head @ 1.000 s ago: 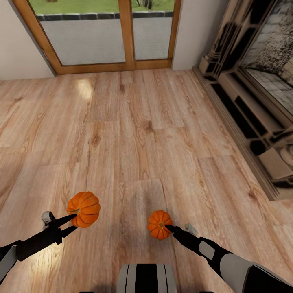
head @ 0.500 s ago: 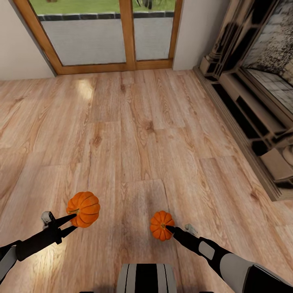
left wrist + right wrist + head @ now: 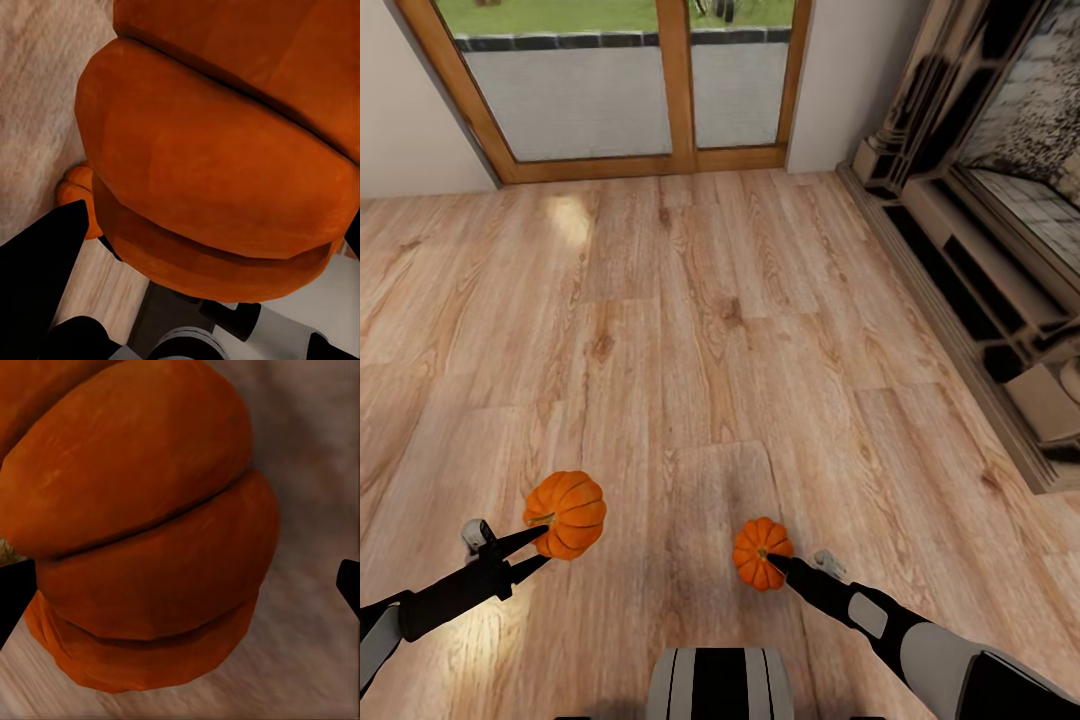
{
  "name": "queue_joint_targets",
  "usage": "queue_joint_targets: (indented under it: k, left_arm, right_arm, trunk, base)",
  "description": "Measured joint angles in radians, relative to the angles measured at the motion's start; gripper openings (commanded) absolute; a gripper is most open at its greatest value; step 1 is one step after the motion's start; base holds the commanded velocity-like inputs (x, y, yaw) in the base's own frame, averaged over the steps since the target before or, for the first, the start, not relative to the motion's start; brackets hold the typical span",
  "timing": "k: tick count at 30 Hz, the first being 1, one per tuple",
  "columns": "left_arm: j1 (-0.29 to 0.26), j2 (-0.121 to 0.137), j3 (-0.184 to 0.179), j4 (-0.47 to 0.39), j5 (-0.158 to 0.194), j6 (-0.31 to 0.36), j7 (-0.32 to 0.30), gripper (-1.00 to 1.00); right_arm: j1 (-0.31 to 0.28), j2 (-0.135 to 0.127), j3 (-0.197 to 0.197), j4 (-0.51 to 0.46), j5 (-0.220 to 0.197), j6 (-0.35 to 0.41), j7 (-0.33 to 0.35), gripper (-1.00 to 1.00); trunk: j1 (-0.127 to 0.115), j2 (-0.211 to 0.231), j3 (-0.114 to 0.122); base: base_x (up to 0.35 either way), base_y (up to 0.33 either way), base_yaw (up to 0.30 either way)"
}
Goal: Place each of the two pumpkins and all three candles from the living room inside a cabinet in the living room (use any cabinet), then make sure every cabinet is closed, and position the cauldron so it is next to a table in the living room.
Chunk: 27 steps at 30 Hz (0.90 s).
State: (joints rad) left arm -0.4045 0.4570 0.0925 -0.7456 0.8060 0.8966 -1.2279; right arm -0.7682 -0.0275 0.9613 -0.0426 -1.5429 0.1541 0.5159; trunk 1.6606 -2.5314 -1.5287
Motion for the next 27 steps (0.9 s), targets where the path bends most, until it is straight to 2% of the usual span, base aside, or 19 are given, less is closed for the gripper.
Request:
queue_joint_targets:
  k: [27]
  left_arm:
    - [0.0, -0.002, 0.0, 0.0, -0.002, 0.0, 0.0, -1.0]
  right_arm:
    - [0.0, 0.001, 0.016, -0.007, 0.003, -0.002, 0.02, 1.0]
  trunk:
    - [0.0, 0.0, 0.0]
  base:
    - [0.008, 0.039, 0.0]
